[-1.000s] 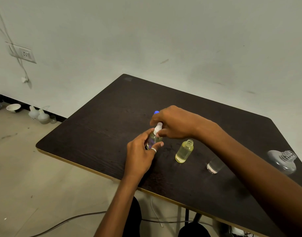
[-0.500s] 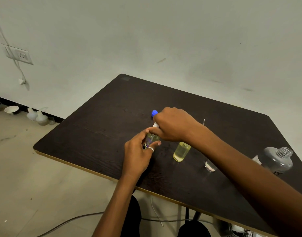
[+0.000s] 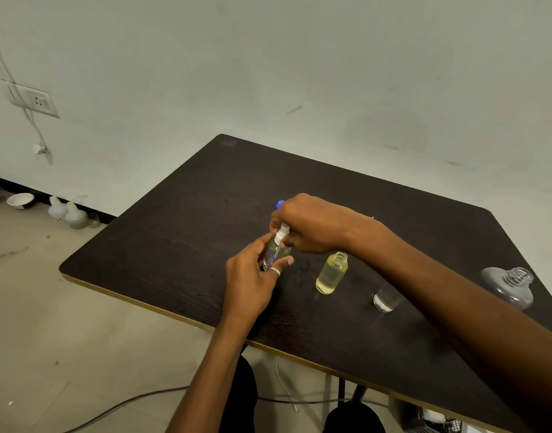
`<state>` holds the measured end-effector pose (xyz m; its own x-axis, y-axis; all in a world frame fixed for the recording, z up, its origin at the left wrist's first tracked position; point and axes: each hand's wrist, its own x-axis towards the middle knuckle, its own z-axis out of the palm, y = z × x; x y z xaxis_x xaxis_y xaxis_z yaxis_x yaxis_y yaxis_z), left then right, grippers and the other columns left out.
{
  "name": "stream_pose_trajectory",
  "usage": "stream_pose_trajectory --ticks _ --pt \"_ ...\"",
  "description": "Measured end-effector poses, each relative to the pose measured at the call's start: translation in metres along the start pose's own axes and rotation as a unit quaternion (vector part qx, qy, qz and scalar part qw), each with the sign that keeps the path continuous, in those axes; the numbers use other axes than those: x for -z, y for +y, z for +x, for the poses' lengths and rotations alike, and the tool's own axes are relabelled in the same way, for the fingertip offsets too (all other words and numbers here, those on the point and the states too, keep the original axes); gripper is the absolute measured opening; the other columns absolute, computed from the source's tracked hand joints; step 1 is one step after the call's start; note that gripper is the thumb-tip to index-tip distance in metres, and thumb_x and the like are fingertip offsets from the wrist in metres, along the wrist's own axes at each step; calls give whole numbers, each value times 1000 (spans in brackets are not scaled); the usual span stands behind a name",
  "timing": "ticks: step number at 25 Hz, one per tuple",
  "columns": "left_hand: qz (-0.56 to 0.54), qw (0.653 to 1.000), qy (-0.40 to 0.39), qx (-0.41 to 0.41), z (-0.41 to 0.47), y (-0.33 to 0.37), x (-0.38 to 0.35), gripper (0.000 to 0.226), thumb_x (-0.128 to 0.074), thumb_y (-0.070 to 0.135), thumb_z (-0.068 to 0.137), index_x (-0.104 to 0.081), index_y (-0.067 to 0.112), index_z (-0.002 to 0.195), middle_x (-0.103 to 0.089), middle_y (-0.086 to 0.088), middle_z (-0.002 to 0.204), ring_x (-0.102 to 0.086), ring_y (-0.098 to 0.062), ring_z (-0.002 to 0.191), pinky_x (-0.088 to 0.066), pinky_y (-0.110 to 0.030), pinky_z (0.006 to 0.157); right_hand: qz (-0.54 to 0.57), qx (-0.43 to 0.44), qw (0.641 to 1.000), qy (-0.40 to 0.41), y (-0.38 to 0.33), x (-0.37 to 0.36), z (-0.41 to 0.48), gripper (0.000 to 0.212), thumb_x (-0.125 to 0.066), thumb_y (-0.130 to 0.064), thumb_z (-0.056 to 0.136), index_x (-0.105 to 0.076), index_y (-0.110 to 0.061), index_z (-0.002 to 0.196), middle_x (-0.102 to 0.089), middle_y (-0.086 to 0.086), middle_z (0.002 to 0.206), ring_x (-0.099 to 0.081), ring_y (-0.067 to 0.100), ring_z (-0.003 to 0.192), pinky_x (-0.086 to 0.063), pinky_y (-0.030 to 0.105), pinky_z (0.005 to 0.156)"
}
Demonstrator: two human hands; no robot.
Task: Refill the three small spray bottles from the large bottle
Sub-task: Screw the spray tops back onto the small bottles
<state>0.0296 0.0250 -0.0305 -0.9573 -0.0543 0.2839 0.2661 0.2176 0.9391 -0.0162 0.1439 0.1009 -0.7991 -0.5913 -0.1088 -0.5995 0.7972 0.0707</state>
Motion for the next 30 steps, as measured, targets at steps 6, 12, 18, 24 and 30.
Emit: stream_pose_trajectory --ticks 6,12,18,24,30 --pt "29 1000 8 -8 -1 1 -1 52 -82 21 79 -64 26 127 -59 32 90 -59 18 87 -44 0 73 -18 -50 998 38 -8 -8 -4 20 -61 -28 86 -67 -10 91 -63 5 78 -60 20 69 -50 30 60" --pt "43 999 17 -9 -1 1 -1 49 -79 9 79 -66 22 125 -59 29 91 -57 21 82 -41 3 71 -12 -130 989 68 -26 -7 -12 30 -64 -28 82 -44 -10 68 -34 0 60 -43 22 56 -34 29 54" --pt "51 999 10 -1 -2 4 0 49 -75 4 81 -65 20 126 -55 32 85 -58 14 75 -41 3 66 -2 -166 984 65 -33 -5 -13 36 -59 -19 88 -35 -11 63 -36 0 61 -36 11 50 -22 23 45" --pt "41 999 -6 -8 -3 6 1 48 -79 20 81 -60 33 123 -63 25 102 -59 15 90 -47 -7 80 35 -167 984 59 -24 -1 -17 35 -64 -43 87 -52 -12 77 -47 -1 64 -50 17 59 -30 26 49" --pt "7 999 -5 32 -2 4 0 92 -86 39 70 -41 23 148 -54 9 142 -51 -4 127 -41 -18 102 85 -218 958 164 9 41 -62 47 -47 -65 89 -68 -22 87 -67 -3 78 -62 15 74 -51 33 67"
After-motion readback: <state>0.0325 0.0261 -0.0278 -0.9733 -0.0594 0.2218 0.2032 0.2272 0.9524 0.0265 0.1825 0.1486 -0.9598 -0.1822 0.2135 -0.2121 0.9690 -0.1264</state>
